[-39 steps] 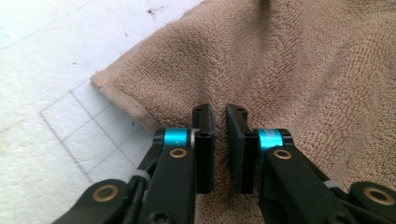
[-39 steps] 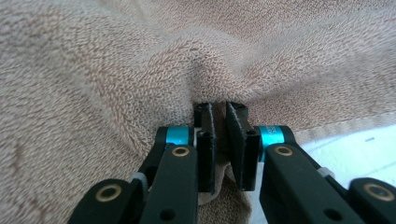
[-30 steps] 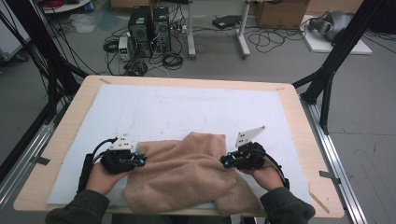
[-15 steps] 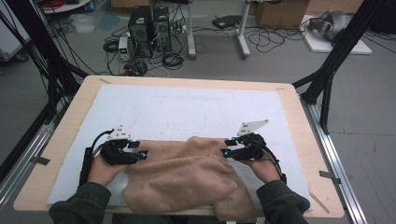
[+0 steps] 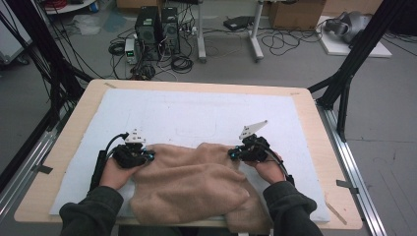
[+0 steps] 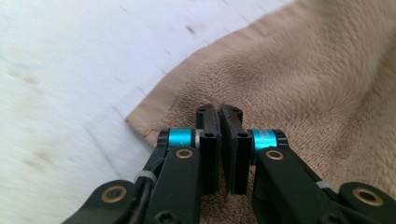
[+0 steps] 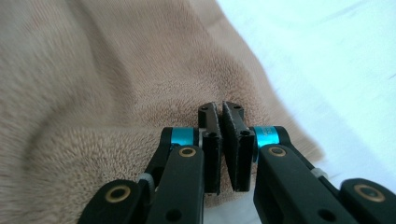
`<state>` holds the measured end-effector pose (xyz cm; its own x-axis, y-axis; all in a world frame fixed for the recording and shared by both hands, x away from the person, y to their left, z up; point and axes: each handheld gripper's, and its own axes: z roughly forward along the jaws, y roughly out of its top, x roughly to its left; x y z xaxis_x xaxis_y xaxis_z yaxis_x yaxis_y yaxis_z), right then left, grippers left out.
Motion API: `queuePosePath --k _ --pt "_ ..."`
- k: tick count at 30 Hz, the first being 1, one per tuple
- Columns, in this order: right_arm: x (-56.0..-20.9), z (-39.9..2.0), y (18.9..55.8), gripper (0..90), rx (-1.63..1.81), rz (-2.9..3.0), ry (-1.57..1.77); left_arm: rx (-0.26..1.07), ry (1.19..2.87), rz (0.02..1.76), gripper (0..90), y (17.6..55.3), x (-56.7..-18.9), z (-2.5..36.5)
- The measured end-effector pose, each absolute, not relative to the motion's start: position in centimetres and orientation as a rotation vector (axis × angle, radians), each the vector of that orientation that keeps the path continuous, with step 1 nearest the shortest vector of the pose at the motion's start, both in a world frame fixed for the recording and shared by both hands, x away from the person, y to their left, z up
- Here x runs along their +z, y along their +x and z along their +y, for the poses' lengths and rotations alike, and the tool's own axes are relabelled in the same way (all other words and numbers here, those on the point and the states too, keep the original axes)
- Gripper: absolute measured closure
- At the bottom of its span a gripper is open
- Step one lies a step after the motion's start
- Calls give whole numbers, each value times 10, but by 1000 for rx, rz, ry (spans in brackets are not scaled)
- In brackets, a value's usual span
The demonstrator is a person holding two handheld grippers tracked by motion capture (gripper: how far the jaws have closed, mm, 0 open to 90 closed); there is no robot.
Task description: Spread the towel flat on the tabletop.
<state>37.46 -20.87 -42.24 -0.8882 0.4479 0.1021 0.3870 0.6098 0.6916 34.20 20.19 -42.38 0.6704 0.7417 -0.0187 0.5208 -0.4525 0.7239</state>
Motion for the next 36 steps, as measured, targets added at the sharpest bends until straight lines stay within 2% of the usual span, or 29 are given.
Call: queuePosePath --k 4,7,8,9,10,12,17,26,30,33,36 --pt "-389 -218 398 864 1126 2652 722 541 2057 1020 863 377 -396 195" --pt "-352 -225 431 837 1126 2486 800 741 1958 999 843 416 -358 179" --pt "-340 -225 440 763 1088 2413 830 814 1938 1009 772 427 -349 173" --pt "-333 -227 448 604 1050 2342 878 811 1931 1047 596 438 -344 170" --pt "-329 -230 455 545 1054 2294 946 778 1934 1079 493 444 -341 169" --pt "-332 -237 458 538 1133 2299 1009 717 1935 1067 476 446 -343 172" --pt "-360 -241 439 484 1188 2398 994 592 1972 1033 431 422 -365 184" --pt "-388 -224 366 495 1297 2607 758 490 2021 917 412 339 -402 194" --pt "-402 -217 351 494 1247 2680 702 456 2042 880 404 310 -418 197" --pt "-422 -212 349 494 1170 2726 718 444 2124 889 453 302 -437 200" --pt "-436 -209 355 571 1165 2772 765 427 2116 880 533 300 -448 200"
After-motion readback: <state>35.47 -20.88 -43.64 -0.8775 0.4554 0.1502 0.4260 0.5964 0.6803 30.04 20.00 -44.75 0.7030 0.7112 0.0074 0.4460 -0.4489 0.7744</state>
